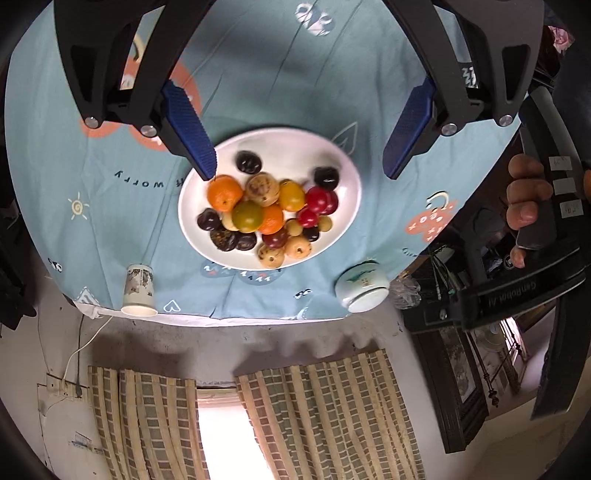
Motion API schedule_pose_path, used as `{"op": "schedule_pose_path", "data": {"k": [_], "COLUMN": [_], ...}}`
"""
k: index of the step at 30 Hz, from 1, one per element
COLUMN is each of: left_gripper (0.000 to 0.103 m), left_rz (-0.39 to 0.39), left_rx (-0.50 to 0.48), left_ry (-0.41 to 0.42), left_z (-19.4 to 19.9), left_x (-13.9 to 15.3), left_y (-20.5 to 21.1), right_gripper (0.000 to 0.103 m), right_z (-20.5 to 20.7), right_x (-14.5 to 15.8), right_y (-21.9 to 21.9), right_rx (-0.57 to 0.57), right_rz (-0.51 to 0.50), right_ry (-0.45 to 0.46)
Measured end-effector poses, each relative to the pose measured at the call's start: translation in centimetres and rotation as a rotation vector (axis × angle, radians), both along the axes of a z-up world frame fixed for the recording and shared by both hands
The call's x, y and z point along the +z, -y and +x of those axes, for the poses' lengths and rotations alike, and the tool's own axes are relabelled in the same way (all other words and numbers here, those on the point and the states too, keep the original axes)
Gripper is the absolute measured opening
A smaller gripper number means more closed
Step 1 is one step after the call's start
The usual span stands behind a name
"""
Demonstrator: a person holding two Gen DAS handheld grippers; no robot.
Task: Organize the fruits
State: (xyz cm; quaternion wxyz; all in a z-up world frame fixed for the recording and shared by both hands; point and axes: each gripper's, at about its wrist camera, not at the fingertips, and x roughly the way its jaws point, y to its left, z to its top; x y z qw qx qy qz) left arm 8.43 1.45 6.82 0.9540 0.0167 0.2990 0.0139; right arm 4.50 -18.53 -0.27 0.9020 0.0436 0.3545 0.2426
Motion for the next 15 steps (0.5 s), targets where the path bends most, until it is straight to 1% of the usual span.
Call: {"op": "schedule_pose_path", "data": {"k": [7, 11, 13, 15], "left_gripper": [0.1, 0.1, 0.1, 0.1], "left_rz": [-0.002, 0.005, 0.016, 0.005], "left_rx": [0.01, -0.005, 0.007, -0.001], "left_ry": [-0.009, -0.026, 0.009, 0.007], "left_z": [-1.8, -2.3, -3.2, -3.5], "left_x": [0.7, 1.0, 1.5, 1.7], "left_y": [-0.3, -0.3, -0.3, -0.5], "right_gripper": [0.092, 0.092, 0.092, 0.092], "right_z": [-1.7, -2.5, -2.9, -3.3], "right_x": [1.5, 2.1, 2.0, 1.9], "right_y": [-1.2, -1.7, -1.9, -2.0], "right_rx": [0.009, -0.003, -0.008, -0.012], "right_rz": [-0.007, -0.037, -0.062, -0.067], "right_ry": [0.032, 0.056, 0.06, 0.061]}}
